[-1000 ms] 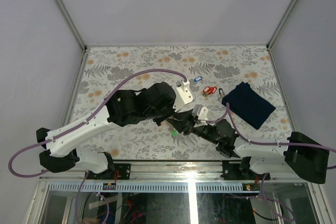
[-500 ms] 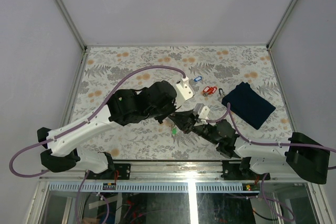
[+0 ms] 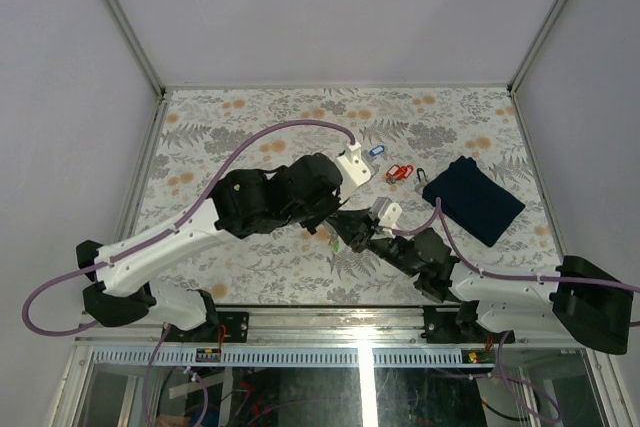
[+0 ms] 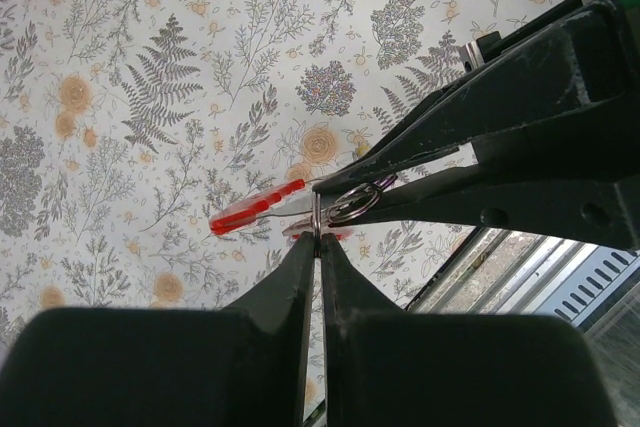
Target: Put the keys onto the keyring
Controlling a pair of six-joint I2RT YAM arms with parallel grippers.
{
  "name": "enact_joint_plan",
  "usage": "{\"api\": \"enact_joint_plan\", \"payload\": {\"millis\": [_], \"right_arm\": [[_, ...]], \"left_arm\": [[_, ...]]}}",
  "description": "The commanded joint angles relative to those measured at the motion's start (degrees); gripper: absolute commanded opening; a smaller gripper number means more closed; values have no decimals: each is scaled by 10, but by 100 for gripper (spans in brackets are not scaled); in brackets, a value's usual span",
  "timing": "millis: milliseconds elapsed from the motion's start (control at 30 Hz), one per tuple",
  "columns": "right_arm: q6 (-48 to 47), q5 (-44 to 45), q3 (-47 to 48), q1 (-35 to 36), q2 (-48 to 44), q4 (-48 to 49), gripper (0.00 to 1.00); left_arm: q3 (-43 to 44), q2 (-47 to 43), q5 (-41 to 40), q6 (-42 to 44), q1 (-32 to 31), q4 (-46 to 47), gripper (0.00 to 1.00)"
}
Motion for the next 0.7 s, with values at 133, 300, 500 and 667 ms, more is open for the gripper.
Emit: {"api": "enact_joint_plan", "payload": {"millis": [133, 300, 500, 667], "right_arm": [[-30, 43, 5, 6, -38, 44, 0], [-31, 52, 0, 7, -44, 45, 0], [-33, 20, -8, 6, -39, 53, 15], [-62, -25, -35, 6, -77, 40, 31]], "left_arm": [[16, 10, 9, -13, 10, 19, 0], [17, 9, 16, -11, 13, 18, 0], [28, 14, 30, 0, 12, 0, 0], [46, 27, 44, 20, 13, -50, 0]]}}
